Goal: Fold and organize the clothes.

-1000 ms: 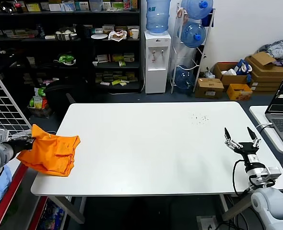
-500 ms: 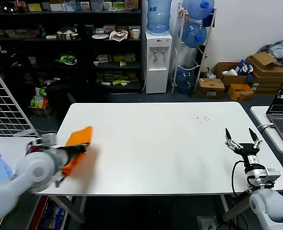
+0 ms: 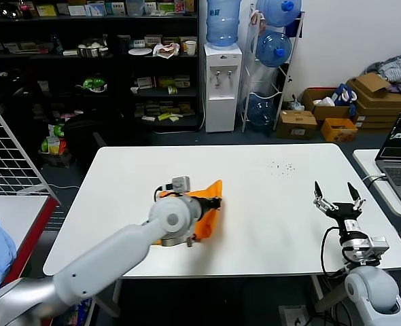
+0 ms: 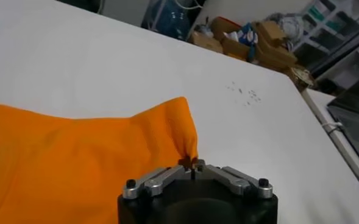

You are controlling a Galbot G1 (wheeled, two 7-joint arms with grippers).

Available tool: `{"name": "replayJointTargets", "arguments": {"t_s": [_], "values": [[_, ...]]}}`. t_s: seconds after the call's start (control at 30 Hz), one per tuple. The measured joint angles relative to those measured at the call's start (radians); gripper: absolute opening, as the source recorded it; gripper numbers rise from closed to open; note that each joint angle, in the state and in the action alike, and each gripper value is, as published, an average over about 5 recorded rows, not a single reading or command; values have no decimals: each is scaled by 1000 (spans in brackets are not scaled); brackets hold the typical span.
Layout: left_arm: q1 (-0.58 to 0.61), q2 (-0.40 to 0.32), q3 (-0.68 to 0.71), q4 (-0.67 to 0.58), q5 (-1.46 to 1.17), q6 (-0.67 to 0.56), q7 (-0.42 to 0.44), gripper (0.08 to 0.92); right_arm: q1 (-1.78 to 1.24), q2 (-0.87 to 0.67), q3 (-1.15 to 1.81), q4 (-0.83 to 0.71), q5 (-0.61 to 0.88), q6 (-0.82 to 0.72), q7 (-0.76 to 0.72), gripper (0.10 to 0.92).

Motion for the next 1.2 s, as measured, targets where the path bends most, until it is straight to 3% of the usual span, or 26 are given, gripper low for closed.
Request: {"name": "replayJointTargets", "arguments": {"t_s": [0.4,0.8,1.2], "values": [[-79,-167,76,130,49,-6,-20,91,-1,4,4,4,7,-4,2,921],[-110,-241,93,189,68,-3,-25,104,2,7,0,4,8,-4,3,921],[-91,-260,29,171,123,-11,-2,425,-16,-11,8,44,59,-53,-43,921]]}}
